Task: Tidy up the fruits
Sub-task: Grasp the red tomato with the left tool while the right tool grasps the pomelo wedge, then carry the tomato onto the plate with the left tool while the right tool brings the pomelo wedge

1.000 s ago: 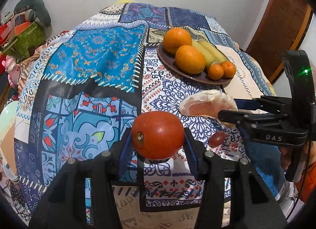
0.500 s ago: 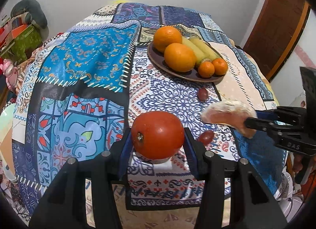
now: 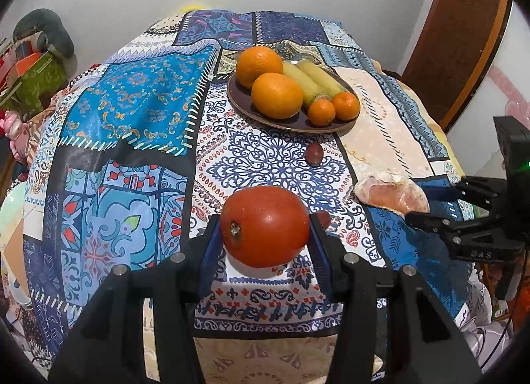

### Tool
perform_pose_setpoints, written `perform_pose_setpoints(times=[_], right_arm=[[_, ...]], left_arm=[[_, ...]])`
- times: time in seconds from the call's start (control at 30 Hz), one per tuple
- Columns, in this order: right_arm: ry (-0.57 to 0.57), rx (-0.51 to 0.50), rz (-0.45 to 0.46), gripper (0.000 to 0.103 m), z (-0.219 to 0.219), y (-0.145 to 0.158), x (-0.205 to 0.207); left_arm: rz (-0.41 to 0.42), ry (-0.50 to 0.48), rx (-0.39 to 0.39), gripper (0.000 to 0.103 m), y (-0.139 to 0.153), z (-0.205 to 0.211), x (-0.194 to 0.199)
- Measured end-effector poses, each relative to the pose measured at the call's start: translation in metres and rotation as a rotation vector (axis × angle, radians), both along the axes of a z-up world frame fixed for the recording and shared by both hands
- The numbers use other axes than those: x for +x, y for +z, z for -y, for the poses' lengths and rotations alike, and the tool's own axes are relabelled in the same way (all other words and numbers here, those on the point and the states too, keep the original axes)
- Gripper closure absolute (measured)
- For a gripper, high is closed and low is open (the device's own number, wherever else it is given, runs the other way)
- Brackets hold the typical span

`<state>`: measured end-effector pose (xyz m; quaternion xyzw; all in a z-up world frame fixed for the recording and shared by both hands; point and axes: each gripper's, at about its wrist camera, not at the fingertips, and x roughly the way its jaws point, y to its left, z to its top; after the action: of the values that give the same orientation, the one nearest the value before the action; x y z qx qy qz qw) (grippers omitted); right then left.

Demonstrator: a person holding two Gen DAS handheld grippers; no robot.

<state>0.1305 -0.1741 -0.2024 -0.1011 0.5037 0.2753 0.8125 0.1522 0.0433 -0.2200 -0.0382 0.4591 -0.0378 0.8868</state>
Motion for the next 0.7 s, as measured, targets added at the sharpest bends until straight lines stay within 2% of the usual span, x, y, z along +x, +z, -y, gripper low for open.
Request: perform_pose_setpoints(times=[0.13, 0.2, 0.27, 0.4, 0.7], right_arm=[[-0.003, -0.009, -0.010, 0.054, -0.008, -0.008, 0.011], [0.009, -0.022, -0.010, 0.050, -0.014, -0.013, 0.014], [0.023, -0.021, 0.002, 0.039, -0.018, -0.015, 0.014], [0.025, -0.023, 0.025, 0.037, -0.024, -0.019, 0.015], [-0.023, 0.033, 0.015, 0.059, -0.011, -0.014, 0.021]], left_arm=[[-0.008, 0.012, -0.001, 0.053, -0.002, -0.003, 0.002], [-0.010, 0.015, -0.002, 0.053, -0.003, -0.004, 0.002], [-0.013, 0.015, -0.003, 0.053, -0.005, -0.005, 0.004], [-0.022, 0.014, -0.007, 0.053, -0.008, -0.003, 0.009], [-0.011, -0.009, -0.010, 0.054, -0.004, 0.006, 0.018]])
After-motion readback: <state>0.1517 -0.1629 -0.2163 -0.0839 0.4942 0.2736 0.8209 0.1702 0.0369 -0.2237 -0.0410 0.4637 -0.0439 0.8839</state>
